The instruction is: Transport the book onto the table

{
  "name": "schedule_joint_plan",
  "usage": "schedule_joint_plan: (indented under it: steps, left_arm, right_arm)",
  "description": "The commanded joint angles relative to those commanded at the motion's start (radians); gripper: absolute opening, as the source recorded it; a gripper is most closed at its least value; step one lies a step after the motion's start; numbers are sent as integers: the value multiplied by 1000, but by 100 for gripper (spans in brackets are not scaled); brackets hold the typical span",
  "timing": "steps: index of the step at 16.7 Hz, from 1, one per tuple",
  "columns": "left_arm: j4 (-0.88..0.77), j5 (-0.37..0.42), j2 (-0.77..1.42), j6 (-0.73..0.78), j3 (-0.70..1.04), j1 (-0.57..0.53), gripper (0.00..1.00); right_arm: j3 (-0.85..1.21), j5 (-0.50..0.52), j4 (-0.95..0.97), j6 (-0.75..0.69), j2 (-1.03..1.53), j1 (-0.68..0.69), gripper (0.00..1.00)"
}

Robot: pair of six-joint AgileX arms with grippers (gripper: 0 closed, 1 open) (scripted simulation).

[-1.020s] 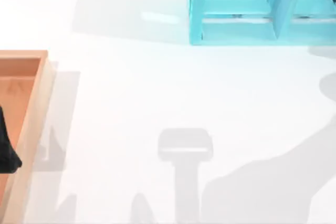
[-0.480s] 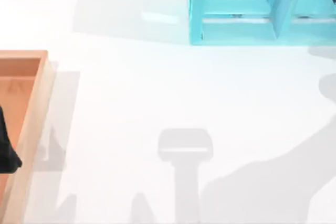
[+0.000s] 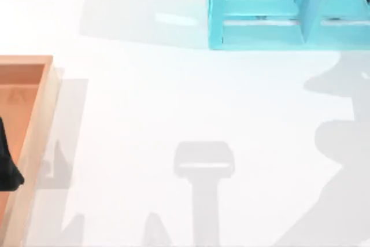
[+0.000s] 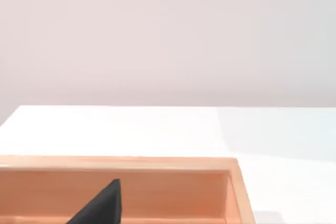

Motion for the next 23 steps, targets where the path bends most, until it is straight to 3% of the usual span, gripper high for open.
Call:
schedule_joint_plan:
  steps: [7, 16, 19, 23]
  left_arm:
    - [0, 0, 0, 0, 0, 0, 100]
    - [0, 0, 0, 0, 0, 0, 100]
    - [0, 0, 0, 0, 0, 0, 100]
    - [0, 0, 0, 0, 0, 0, 100]
  right_arm:
    - [-238, -116, -265, -17, -505, -99, 0]
    - [-278, -130, -308, -29, -578, -106, 0]
    - [-228, -36, -253, -118, -567, -13, 0]
    - [-130, 232, -154, -360, -508, 253, 0]
